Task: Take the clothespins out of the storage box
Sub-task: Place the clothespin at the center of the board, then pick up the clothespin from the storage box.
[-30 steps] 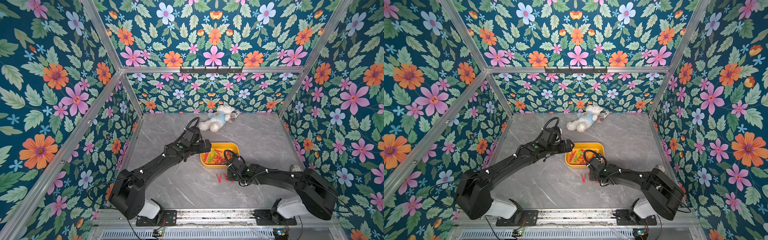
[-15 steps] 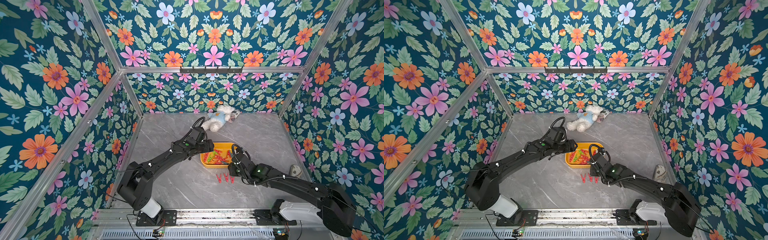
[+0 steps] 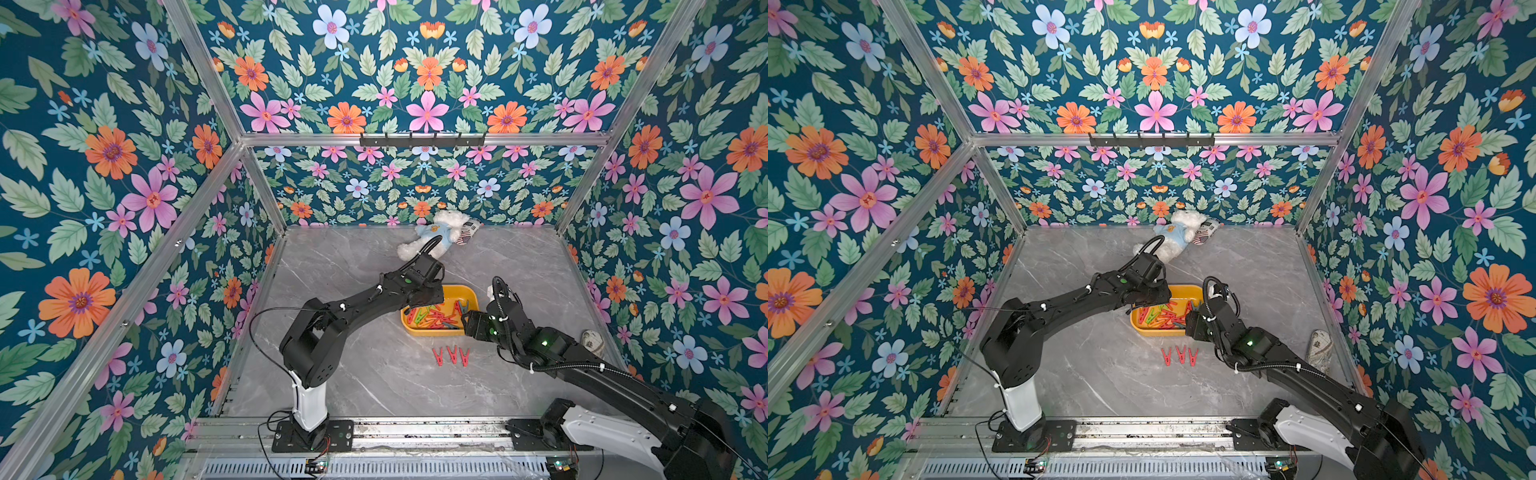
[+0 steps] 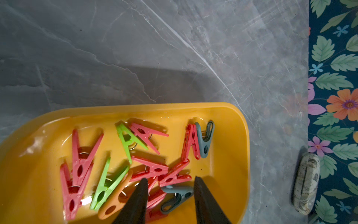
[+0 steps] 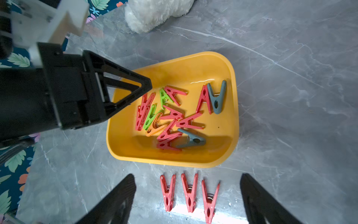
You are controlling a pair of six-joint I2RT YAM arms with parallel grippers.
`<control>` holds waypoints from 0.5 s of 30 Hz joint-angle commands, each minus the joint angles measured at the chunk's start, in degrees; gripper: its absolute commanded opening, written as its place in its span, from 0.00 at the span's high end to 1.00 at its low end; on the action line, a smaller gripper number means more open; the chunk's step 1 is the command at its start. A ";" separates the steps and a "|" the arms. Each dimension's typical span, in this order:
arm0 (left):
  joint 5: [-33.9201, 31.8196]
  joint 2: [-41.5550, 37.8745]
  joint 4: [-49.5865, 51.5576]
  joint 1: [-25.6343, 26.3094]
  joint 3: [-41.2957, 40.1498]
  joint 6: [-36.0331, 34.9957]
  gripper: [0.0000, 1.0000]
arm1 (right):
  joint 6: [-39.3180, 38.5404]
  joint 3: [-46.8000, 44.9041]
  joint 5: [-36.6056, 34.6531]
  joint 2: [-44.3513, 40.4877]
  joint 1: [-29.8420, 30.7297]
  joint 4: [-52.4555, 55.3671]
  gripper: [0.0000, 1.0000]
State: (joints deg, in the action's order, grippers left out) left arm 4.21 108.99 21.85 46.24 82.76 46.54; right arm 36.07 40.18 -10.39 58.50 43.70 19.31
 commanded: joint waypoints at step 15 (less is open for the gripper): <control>-2.75 15.18 8.87 1.66 15.03 8.23 0.69 | -1.08 -1.07 0.11 -2.03 -1.62 -1.29 0.01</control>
State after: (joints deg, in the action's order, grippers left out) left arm 2.76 123.48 28.27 47.99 96.62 52.77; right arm 34.94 39.18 -9.67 56.82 42.24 19.05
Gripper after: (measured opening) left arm 0.313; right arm 0.993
